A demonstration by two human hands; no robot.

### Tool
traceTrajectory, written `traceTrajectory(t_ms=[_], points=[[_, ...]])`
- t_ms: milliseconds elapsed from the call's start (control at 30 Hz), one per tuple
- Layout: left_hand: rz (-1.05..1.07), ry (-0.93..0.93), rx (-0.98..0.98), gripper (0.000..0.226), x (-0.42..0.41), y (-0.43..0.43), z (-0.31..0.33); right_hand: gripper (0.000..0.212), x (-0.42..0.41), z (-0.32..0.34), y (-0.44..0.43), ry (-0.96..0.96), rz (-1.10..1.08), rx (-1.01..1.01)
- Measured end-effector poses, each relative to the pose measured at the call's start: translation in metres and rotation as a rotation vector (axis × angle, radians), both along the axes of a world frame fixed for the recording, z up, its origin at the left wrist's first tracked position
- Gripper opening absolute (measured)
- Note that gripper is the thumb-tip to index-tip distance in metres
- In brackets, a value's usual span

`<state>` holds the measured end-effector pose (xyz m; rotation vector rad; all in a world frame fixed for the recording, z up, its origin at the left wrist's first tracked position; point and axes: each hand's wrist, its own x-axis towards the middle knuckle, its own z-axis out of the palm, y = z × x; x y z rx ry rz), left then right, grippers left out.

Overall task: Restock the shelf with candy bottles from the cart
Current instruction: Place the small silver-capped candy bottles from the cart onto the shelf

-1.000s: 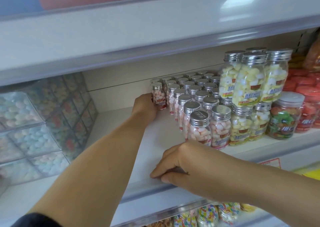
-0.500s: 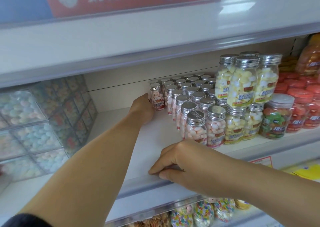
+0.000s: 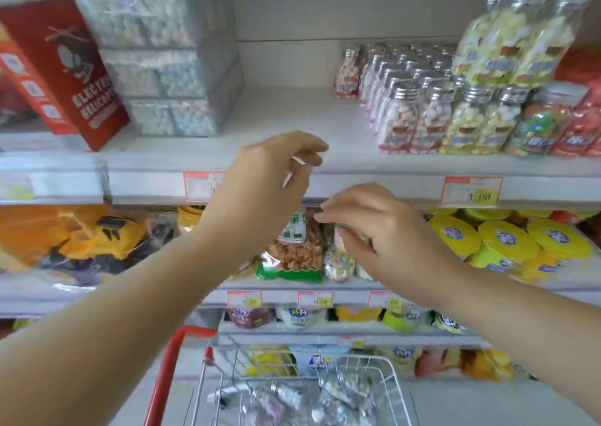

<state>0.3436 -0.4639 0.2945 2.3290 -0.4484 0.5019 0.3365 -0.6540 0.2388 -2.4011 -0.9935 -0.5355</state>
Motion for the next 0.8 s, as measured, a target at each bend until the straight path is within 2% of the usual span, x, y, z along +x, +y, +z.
traceTrajectory(t_ms=[133, 233, 333, 500, 600, 700, 800], points=[[0.026, 0.157, 0.039, 0.028, -0.054, 0.016, -0.071, 0.022, -0.031, -0.072, -0.003, 0.172, 0.089, -0.045], [0.054, 0.33, 0.062, 0.028, -0.081, 0.027, -0.146, 0.02, -0.049, -0.138, -0.001, 0.332, 0.071, -0.069], [0.073, 0.507, 0.165, 0.025, -0.107, 0.033, -0.229, 0.019, -0.067, -0.214, 0.001, 0.516, 0.032, -0.094], [0.055, 0.979, 0.314, 0.036, -0.141, 0.055, -0.375, 0.018, -0.101, -0.342, -0.014, 0.911, -0.097, -0.33], [0.103, 1.17, 0.386, 0.048, -0.15, 0.069, -0.446, 0.025, -0.12, -0.389, -0.023, 1.039, -0.157, -0.517], [0.204, 1.165, 0.399, 0.055, -0.144, 0.068, -0.492, 0.043, -0.129, -0.412, -0.024, 1.107, -0.187, -0.617], [0.209, 1.092, 0.43, 0.07, -0.133, 0.059, -0.516, 0.048, -0.126, -0.429, -0.022, 1.061, -0.216, -0.69]])
